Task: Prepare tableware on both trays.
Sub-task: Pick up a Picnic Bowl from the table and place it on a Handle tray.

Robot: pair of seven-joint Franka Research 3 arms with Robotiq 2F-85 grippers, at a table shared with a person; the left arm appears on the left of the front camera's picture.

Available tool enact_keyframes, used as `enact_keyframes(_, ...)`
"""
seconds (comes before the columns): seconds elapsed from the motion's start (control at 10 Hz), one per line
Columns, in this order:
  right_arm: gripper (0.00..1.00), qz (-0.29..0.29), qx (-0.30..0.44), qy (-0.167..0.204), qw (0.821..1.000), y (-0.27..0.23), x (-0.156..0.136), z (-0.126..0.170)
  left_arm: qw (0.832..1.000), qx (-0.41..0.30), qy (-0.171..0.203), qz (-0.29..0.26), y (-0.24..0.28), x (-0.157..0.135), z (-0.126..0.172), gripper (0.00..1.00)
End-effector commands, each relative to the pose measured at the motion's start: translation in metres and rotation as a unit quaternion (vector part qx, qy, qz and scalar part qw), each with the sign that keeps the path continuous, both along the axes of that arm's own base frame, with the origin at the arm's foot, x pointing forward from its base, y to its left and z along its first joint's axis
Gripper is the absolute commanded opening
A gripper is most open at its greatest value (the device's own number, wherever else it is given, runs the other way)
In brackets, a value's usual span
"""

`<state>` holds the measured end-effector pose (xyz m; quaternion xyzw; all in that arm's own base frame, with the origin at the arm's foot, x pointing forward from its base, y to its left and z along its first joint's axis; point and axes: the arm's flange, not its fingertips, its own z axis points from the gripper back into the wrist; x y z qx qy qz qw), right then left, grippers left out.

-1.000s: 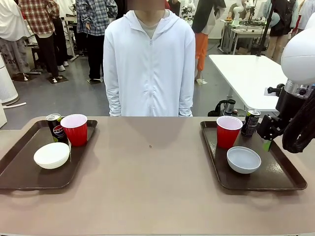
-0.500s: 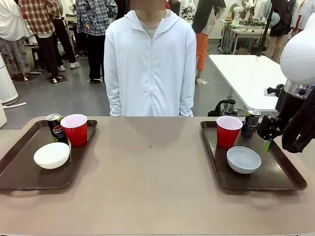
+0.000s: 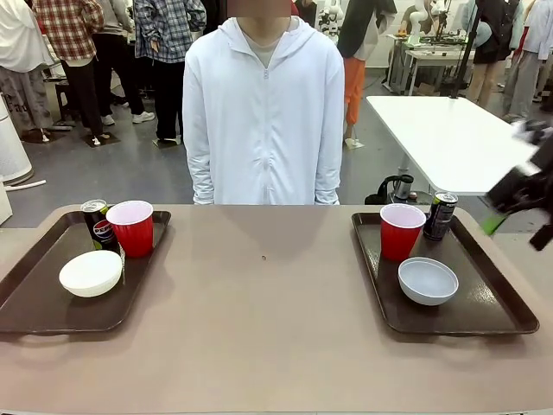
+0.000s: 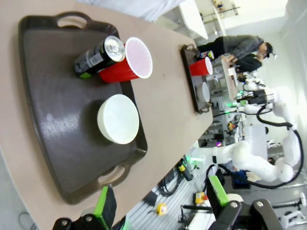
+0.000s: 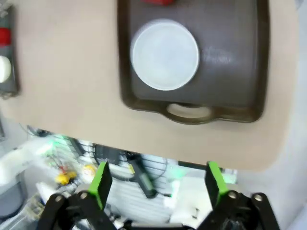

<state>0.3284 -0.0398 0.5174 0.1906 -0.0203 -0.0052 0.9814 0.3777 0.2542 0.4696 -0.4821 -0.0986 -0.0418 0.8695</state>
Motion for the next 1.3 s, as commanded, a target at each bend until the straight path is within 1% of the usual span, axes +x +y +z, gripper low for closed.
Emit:
enact_keyframes(0.0,1.0,-0.038,0.168,-0.025,0.985,-0.075,0.024,-0.003,1.0,-0.005,-0.009,-0.005,0.002,-0.002,0.001,1.0)
enact_keyframes(0.1,1.0,-0.034,0.224,-0.039,0.973,-0.099,0.029,-0.012,1.0,-0.005,-0.009,-0.005,0.002,-0.002,0.001,1.0)
enact_keyframes(0.2,1.0,-0.026,0.285,-0.035,0.958,-0.117,0.03,-0.02,1.0,-0.005,-0.009,-0.005,0.002,-0.002,0.001,1.0)
enact_keyframes(0.4,1.0,-0.014,0.342,-0.033,0.939,-0.131,0.032,-0.036,1.0,-0.005,-0.009,-0.005,0.002,-0.002,0.001,1.0)
enact_keyframes(0.5,1.0,0.008,0.379,-0.038,0.924,-0.131,0.031,-0.039,1.0,-0.005,-0.009,-0.005,0.002,-0.002,0.001,1.0)
enact_keyframes(0.6,1.0,0.022,0.388,-0.031,0.921,-0.134,0.028,-0.043,1.0,-0.005,-0.009,-0.005,0.002,-0.002,0.001,1.0)
enact_keyframes(0.7,1.0,0.017,0.381,-0.021,0.924,-0.137,0.025,-0.049,1.0,-0.005,-0.009,-0.005,0.002,-0.002,0.001,1.0)
enact_keyframes(0.8,1.0,0.014,0.379,-0.022,0.925,-0.14,0.024,-0.049,1.0,-0.005,-0.009,-0.005,0.002,-0.002,0.001,1.0)
enact_keyframes(0.9,1.0,0.003,0.362,-0.013,0.932,-0.143,0.023,-0.051,1.0,-0.005,-0.009,-0.005,0.002,-0.002,0.001,1.0)
enact_keyframes(1.0,1.0,0.01,0.39,-0.022,0.921,-0.13,0.022,-0.052,1.0,-0.005,-0.009,-0.005,0.002,-0.002,0.001,1.0)
enact_keyframes(1.2,1.0,0.01,0.39,-0.022,0.921,-0.13,0.022,-0.052,1.0,-0.005,-0.009,-0.005,0.002,-0.002,0.001,1.0)
